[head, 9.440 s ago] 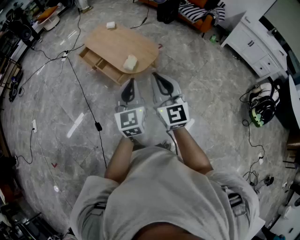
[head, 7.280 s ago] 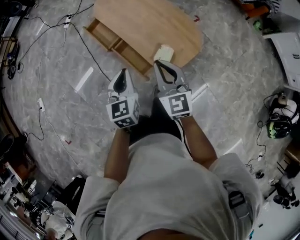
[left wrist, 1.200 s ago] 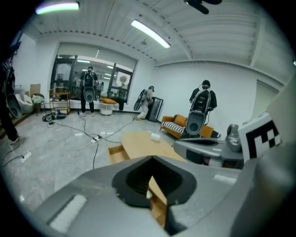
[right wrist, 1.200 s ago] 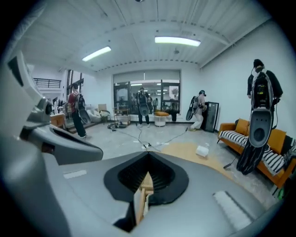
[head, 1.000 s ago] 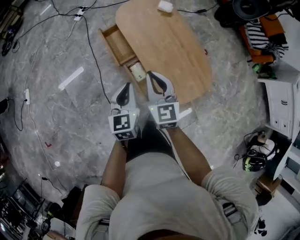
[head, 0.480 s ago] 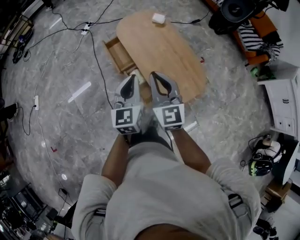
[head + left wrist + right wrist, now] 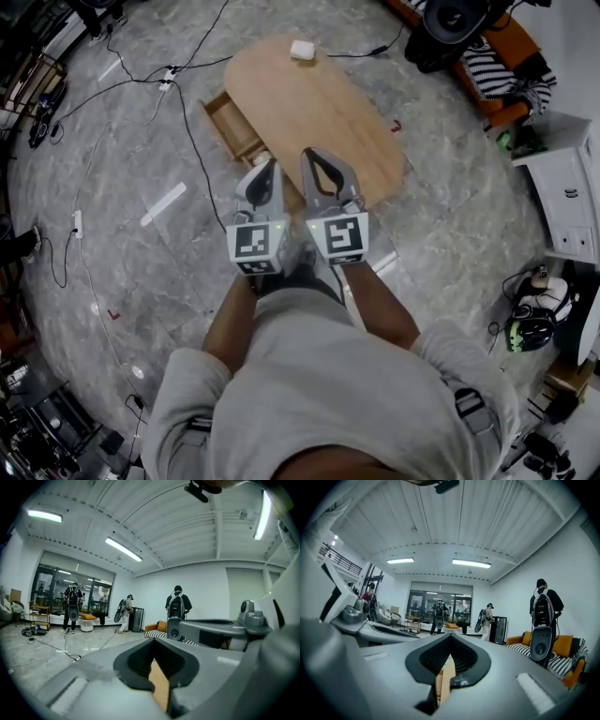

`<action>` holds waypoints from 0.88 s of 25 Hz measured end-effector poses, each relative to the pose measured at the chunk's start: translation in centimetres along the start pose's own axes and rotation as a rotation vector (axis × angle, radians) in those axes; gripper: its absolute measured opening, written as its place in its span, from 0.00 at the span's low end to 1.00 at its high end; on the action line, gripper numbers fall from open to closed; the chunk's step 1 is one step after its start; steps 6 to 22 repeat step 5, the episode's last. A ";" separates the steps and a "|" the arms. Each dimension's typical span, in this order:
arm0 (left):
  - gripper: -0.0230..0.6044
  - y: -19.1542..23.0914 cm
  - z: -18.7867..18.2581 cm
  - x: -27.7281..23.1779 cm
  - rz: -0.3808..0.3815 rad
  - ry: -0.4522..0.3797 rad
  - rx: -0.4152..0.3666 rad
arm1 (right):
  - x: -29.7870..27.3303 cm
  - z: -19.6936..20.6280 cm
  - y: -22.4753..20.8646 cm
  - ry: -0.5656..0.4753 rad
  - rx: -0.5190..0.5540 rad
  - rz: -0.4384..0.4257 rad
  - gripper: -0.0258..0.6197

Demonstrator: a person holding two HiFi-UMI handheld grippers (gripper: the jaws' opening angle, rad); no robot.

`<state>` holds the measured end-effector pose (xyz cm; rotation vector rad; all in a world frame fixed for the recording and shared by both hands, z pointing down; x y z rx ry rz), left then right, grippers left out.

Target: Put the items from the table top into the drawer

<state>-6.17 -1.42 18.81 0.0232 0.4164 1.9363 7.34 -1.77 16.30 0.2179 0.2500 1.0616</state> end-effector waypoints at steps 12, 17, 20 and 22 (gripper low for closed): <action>0.07 -0.9 -0.4 0.3 -0.007 -0.016 -0.006 | 0.5 -0.1 -0.4 -0.063 -0.006 0.011 0.05; 0.07 -0.9 -0.4 0.3 -0.007 -0.016 -0.006 | 0.5 -0.1 -0.4 -0.063 -0.006 0.011 0.05; 0.07 -0.9 -0.4 0.3 -0.007 -0.016 -0.006 | 0.5 -0.1 -0.4 -0.063 -0.006 0.011 0.05; 0.07 -0.9 -0.4 0.3 -0.007 -0.016 -0.006 | 0.5 -0.1 -0.4 -0.063 -0.006 0.011 0.05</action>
Point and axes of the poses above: the fingertips, and each gripper's own axes: x backward along the fingers, y to its left, z out of its underside, the point moved 9 cm from there along x, backward along the fingers, and after that the axes turned 12 degrees about x, right-handed, at the moved point
